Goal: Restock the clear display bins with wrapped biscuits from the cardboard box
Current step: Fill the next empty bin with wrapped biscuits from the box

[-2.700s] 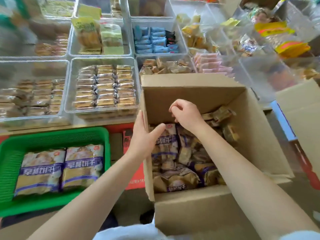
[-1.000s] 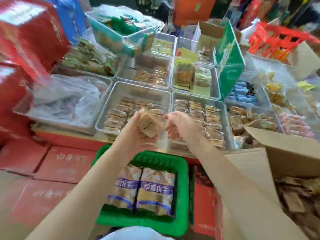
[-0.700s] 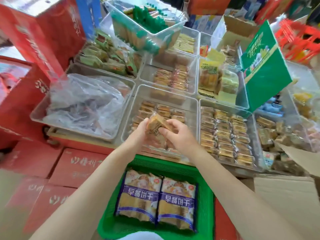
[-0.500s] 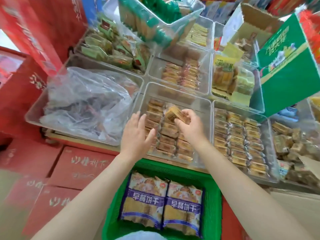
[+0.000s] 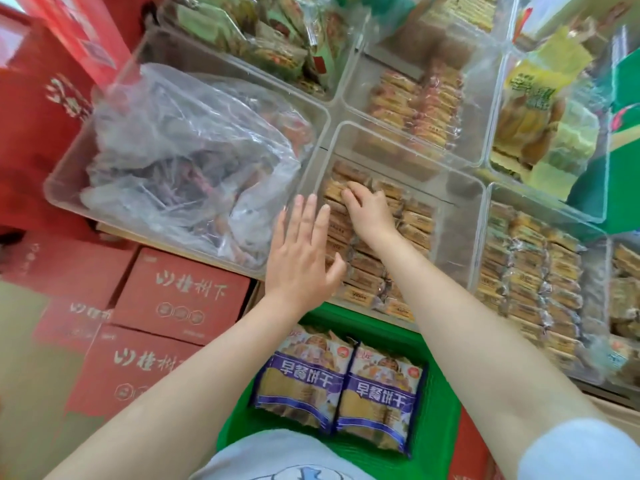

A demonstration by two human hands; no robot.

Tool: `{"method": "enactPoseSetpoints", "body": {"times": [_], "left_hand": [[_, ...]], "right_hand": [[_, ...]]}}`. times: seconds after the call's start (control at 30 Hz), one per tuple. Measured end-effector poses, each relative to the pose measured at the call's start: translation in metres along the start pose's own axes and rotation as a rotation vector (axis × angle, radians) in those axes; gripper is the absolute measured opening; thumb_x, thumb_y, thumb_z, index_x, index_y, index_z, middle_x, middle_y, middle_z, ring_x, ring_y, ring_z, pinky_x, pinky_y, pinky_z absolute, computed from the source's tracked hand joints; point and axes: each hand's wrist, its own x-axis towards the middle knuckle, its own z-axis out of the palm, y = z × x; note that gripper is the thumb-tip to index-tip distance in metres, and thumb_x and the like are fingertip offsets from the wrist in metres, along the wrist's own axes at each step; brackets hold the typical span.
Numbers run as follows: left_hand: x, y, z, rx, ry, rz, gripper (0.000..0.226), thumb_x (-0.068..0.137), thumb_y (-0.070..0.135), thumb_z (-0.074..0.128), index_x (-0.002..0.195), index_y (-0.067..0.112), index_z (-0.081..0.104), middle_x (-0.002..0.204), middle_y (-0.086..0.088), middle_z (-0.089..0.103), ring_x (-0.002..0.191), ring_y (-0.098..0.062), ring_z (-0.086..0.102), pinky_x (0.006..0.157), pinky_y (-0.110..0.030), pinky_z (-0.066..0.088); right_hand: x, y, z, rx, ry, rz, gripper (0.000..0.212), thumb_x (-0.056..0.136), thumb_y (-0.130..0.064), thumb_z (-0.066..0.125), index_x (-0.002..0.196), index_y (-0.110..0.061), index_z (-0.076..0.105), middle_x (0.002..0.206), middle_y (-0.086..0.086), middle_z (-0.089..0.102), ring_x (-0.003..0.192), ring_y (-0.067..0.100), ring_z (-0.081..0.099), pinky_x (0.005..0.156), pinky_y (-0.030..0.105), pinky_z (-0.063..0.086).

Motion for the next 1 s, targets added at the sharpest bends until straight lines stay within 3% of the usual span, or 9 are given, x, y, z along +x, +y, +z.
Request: {"method": "enactPoseSetpoints", "body": {"times": [0.1, 0.2, 0.33, 0.4, 0.47, 0.53, 0.63, 0.8, 1.0], "left_hand": [[0.0, 0.0, -0.001, -0.012, -0.004, -0.009, 0.078, 0.089, 0.044, 0.044, 0.156, 0.008, 0.028, 0.166, -0.015, 0.019, 0.155, -0.029, 0.01, 0.125, -0.052, 0.014], [0.0, 0.001, -0.007, -0.038, -0.028, -0.018, 0.076, 0.09, 0.042, 0.047, 0.157, 0.009, 0.027, 0.167, -0.013, 0.017, 0.156, -0.027, 0.007, 0.126, -0.049, 0.008], [-0.001, 0.002, -0.019, -0.072, -0.07, -0.03, 0.069, 0.099, 0.036, 0.046, 0.159, 0.015, 0.02, 0.169, -0.006, 0.005, 0.156, -0.021, -0.006, 0.126, -0.04, -0.005], [-0.004, -0.002, -0.028, -0.19, -0.062, -0.121, 0.061, 0.099, 0.032, 0.049, 0.155, 0.014, 0.032, 0.167, -0.006, 0.018, 0.156, -0.021, 0.002, 0.126, -0.039, 0.001], [-0.025, 0.014, -0.039, -0.217, -0.025, -0.153, 0.057, 0.098, 0.031, 0.053, 0.149, 0.01, 0.042, 0.159, -0.009, 0.036, 0.154, -0.026, 0.017, 0.126, -0.042, 0.013], [-0.055, 0.049, -0.047, -0.173, -0.009, -0.036, 0.049, 0.095, 0.027, 0.058, 0.139, 0.006, 0.053, 0.144, -0.013, 0.053, 0.142, -0.032, 0.039, 0.12, -0.044, 0.029], [-0.098, 0.123, -0.052, -0.231, -0.135, 0.161, 0.031, 0.097, 0.027, 0.057, 0.123, 0.014, 0.067, 0.121, -0.004, 0.068, 0.112, -0.026, 0.061, 0.095, -0.038, 0.047], [-0.152, 0.251, -0.041, -0.175, -0.302, 0.413, 0.03, 0.101, 0.033, 0.049, 0.124, 0.024, 0.066, 0.123, 0.003, 0.066, 0.113, -0.021, 0.061, 0.088, -0.034, 0.05], [-0.236, 0.402, -0.015, -0.261, -0.214, 0.558, 0.036, 0.101, 0.032, 0.051, 0.136, 0.025, 0.059, 0.134, 0.004, 0.062, 0.124, -0.019, 0.055, 0.095, -0.031, 0.044]], "right_hand": [[-0.012, -0.006, 0.006, 0.002, -0.017, 0.036, 0.048, 0.107, -0.045, 0.036, 0.153, -0.032, 0.037, 0.156, 0.02, 0.027, 0.133, 0.038, 0.047, 0.108, 0.04, 0.038], [-0.033, -0.009, 0.003, 0.091, -0.07, 0.05, 0.066, 0.103, -0.044, 0.048, 0.16, -0.032, 0.017, 0.165, 0.015, 0.016, 0.145, 0.035, 0.033, 0.114, 0.044, 0.033], [-0.083, 0.021, -0.02, 0.254, -0.066, -0.004, 0.072, 0.1, -0.033, 0.055, 0.159, -0.035, 0.013, 0.163, 0.003, 0.027, 0.145, 0.026, 0.035, 0.116, 0.05, 0.035], [-0.106, 0.041, -0.036, 0.286, -0.027, -0.031, 0.055, 0.101, -0.024, 0.052, 0.153, -0.03, 0.033, 0.15, 0.006, 0.044, 0.114, 0.017, 0.058, 0.094, 0.038, 0.053], [-0.139, 0.064, -0.061, 0.288, -0.026, -0.036, 0.029, 0.103, -0.018, 0.047, 0.13, -0.02, 0.057, 0.12, 0.01, 0.065, 0.072, 0.007, 0.06, 0.061, 0.021, 0.05], [-0.17, 0.084, -0.087, 0.269, -0.011, -0.067, 0.023, 0.104, -0.014, 0.045, 0.107, -0.016, 0.067, 0.09, 0.009, 0.07, 0.064, 0.008, 0.061, 0.058, 0.019, 0.05], [-0.217, 0.11, -0.124, 0.266, 0.057, -0.145, 0.022, 0.102, -0.016, 0.047, 0.094, -0.022, 0.067, 0.071, 0.0, 0.065, 0.068, 0.017, 0.064, 0.071, 0.041, 0.057], [-0.298, 0.184, -0.191, 0.292, 0.265, -0.257, 0.023, 0.1, -0.016, 0.051, 0.09, -0.03, 0.066, 0.067, -0.001, 0.064, 0.062, 0.019, 0.062, 0.065, 0.038, 0.051], [-0.393, 0.349, -0.245, 0.377, 0.535, -0.244, 0.02, 0.097, -0.011, 0.052, 0.102, -0.023, 0.067, 0.072, -0.006, 0.062, 0.061, 0.015, 0.06, 0.065, 0.042, 0.055]]}}
